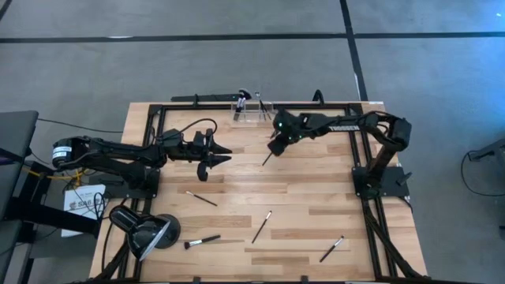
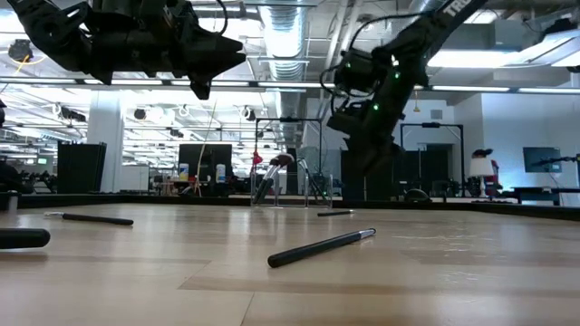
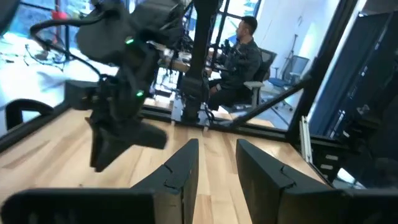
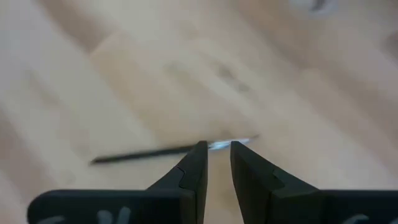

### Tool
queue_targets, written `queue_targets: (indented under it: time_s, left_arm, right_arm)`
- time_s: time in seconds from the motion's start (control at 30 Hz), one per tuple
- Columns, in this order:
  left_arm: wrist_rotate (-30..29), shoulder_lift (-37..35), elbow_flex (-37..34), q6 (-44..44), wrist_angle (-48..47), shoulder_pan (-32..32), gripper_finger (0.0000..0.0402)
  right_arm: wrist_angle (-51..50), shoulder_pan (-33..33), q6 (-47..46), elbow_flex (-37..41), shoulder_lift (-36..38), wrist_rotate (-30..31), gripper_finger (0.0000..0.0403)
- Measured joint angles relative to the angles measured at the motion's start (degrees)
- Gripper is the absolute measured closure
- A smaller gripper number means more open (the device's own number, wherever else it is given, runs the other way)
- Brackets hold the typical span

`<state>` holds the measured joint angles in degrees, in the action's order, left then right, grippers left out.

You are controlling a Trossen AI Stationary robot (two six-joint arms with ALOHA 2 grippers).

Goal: Sort items
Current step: Put the eyeshadow brush into the right section of the transparent organizer

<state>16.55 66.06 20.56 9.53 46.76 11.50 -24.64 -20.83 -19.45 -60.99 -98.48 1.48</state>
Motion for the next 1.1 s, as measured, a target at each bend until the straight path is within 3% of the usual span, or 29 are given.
queue_targets:
  time_s: [0.33, 0.57, 0.8, 1.1]
  left_arm:
    - [0.6, 0.0, 0.0, -2.3, -3.0, -0.7, 0.0298]
    - [0.3, 0.0, 0.0, -3.1, -4.4, -0.7, 0.0298]
    - [-0.5, 0.0, 0.0, -3.3, -4.3, -0.5, 0.0298]
    - [-1.8, 0.0, 2.7, -3.3, -4.3, -0.5, 0.0298]
  right_arm:
    - [-2.2, 16.8, -5.2, 0.0, 0.1, 0.0, 0.0338]
    - [-3.5, 25.7, -12.7, 0.0, -0.1, 1.6, 0.0315]
    - [-14.6, 33.2, -24.8, 0.0, -0.1, 1.2, 0.0281]
    - [-21.2, 45.6, -47.2, 0.0, -0.1, -11.2, 0.0265]
